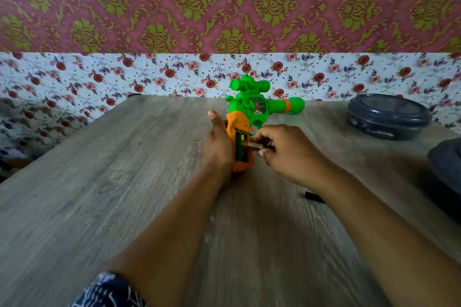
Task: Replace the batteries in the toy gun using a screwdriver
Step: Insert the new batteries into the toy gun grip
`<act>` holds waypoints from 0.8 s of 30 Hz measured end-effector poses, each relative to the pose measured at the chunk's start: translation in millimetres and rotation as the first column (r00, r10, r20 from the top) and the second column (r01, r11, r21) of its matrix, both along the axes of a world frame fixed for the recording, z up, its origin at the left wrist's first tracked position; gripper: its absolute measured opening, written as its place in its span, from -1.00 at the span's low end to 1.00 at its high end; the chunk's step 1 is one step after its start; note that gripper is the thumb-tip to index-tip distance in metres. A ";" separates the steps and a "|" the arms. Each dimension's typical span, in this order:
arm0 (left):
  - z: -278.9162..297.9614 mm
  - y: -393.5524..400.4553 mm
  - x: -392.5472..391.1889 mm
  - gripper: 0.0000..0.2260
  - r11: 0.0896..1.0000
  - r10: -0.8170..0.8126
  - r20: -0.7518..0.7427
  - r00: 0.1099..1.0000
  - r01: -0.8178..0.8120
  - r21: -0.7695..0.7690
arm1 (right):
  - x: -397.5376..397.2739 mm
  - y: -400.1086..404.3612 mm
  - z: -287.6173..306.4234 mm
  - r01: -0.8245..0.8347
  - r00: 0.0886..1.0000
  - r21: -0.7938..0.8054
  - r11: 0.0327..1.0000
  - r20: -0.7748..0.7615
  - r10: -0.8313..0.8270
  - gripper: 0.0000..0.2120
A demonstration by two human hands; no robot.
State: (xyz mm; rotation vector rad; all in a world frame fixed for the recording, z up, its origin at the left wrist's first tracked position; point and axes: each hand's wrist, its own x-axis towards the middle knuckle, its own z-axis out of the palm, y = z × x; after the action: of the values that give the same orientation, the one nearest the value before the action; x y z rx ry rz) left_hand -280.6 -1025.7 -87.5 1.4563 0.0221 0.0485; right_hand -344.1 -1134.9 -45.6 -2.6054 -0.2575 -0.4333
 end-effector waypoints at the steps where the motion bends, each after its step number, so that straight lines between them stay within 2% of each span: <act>1: -1.1 -0.1 0.0 -0.26 1.000 0.001 0.001 1.000 -0.001 -0.008 | 4.2 3.6 1.5 0.005 1.000 -0.010 1.000 0.007 -0.005 -0.80; 3: -2.5 0.4 -1.0 -0.25 0.999 -0.016 0.001 1.000 0.016 -0.037 | 14.1 9.5 8.8 0.009 1.000 -0.032 0.999 0.004 -0.009 -0.80; 5: -9.2 1.5 5.2 -0.08 0.998 -0.027 -0.045 0.999 0.024 -0.059 | 23.5 14.6 16.9 -0.003 1.000 -0.065 0.998 -0.027 0.001 -0.82; 7: -23.0 0.7 20.3 0.11 0.995 -0.040 -0.086 0.995 0.032 -0.090 | 26.6 15.6 18.6 0.003 0.999 -0.019 1.000 -0.043 -0.003 -0.88; 9: -27.0 0.7 25.5 0.16 0.996 -0.051 -0.094 0.994 0.044 -0.076 | 23.2 13.7 10.0 0.033 0.999 0.038 0.999 0.002 -0.033 -0.93; 14: -6.0 1.2 13.6 -0.24 0.998 -0.021 -0.085 0.996 0.017 -0.055 | 9.6 14.0 -8.0 0.060 0.996 0.134 0.989 0.051 -0.067 -0.87; 21: -7.9 6.2 16.1 -0.35 0.997 -0.057 -0.073 0.996 0.053 -0.047 | 9.6 24.4 -18.5 0.000 0.995 0.102 0.995 0.104 -0.011 -0.80; 24: -6.2 7.0 17.5 -0.31 0.995 -0.063 -0.121 0.991 0.053 -0.082 | 9.9 20.6 -16.2 -0.050 0.998 0.125 0.991 0.039 0.045 -0.77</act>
State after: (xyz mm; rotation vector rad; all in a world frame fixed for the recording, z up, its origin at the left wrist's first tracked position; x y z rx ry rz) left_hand -263.2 -1018.7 -93.7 1.3791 0.0821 -0.0895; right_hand -334.2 -1114.3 -61.8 -2.4648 -0.2940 -0.4646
